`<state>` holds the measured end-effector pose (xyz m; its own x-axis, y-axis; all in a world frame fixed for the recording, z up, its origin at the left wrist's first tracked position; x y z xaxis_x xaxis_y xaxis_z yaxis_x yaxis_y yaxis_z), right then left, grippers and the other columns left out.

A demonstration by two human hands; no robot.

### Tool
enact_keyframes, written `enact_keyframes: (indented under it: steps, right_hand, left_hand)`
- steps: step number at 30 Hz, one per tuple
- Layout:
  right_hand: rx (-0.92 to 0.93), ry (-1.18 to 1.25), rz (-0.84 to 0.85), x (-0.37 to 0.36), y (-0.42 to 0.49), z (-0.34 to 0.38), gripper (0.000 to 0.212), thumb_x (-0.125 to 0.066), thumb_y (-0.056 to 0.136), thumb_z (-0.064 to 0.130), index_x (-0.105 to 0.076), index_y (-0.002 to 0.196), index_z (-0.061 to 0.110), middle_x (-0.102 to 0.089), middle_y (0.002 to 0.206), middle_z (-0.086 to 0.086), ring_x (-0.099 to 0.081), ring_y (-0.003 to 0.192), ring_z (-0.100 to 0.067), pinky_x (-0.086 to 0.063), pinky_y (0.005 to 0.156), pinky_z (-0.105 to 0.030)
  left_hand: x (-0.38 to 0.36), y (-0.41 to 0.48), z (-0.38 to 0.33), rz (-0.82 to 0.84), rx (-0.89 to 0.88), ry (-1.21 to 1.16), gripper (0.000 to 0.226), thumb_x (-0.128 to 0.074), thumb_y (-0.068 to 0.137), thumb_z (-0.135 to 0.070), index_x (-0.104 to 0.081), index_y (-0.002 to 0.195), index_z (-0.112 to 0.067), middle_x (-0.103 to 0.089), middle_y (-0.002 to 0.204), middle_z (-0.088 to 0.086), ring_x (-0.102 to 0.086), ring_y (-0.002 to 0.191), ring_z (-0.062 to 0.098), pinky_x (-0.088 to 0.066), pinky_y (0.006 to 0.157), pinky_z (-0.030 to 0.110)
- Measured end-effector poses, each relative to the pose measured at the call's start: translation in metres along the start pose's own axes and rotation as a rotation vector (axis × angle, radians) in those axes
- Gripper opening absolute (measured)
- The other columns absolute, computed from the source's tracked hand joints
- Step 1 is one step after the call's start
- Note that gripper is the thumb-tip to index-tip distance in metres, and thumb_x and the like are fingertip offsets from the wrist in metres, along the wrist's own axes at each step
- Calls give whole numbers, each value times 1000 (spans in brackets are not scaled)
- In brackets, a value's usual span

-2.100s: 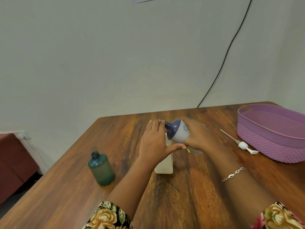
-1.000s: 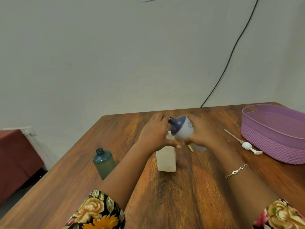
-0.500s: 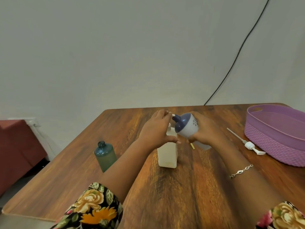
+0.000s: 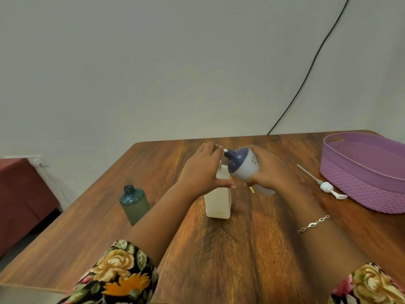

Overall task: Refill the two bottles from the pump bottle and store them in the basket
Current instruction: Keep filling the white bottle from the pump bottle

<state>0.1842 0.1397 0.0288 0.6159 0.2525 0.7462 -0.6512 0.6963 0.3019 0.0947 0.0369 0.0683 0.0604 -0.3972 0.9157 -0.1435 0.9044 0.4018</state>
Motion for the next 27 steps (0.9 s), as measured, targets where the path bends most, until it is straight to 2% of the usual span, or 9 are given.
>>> enact_keyframes:
  steps: [10,15,18,27]
  right_hand:
    - [-19,-3,22,-1,2,-4,81,-83,58,16,-44,129,22,-53,121,-3,-48,105,-18,-38,74,-30]
    - [-2,7,11,1,2,1,83,-83,59,16,-41,132,21,-51,124,-4,-48,110,-21,-39,77,-30]
    - [-2,-2,7,6,1,0,84,-83,60,15,-41,132,20,-51,126,-5,-48,111,-22,-40,79,-31]
    - [-25,-35,28,1,4,-7,86,-83,58,17,-41,132,23,-52,123,-3,-48,109,-22,-38,75,-31]
  left_hand:
    - [-1,6,-2,20,-18,64,77,-67,73,-56,-41,135,-18,-43,132,0,-39,119,14,-37,93,24]
    - [0,3,-1,62,-14,31,84,-68,72,-55,-36,139,-17,-39,137,0,-37,123,14,-38,94,24]
    - [9,10,4,50,13,-8,81,-68,71,-57,-40,137,-17,-43,131,-1,-43,114,12,-40,85,22]
    - [0,1,0,-28,30,17,77,-67,75,-52,-39,138,-17,-43,135,-2,-41,120,13,-39,89,23]
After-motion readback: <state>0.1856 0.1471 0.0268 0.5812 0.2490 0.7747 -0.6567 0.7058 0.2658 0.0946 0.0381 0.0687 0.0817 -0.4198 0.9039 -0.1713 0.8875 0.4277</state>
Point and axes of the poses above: each hand's wrist, its own y-axis towards the middle knuckle, its own x-axis out of the back of the hand, z = x × y, the point moved 9 cm from there along y, towards the middle knuckle
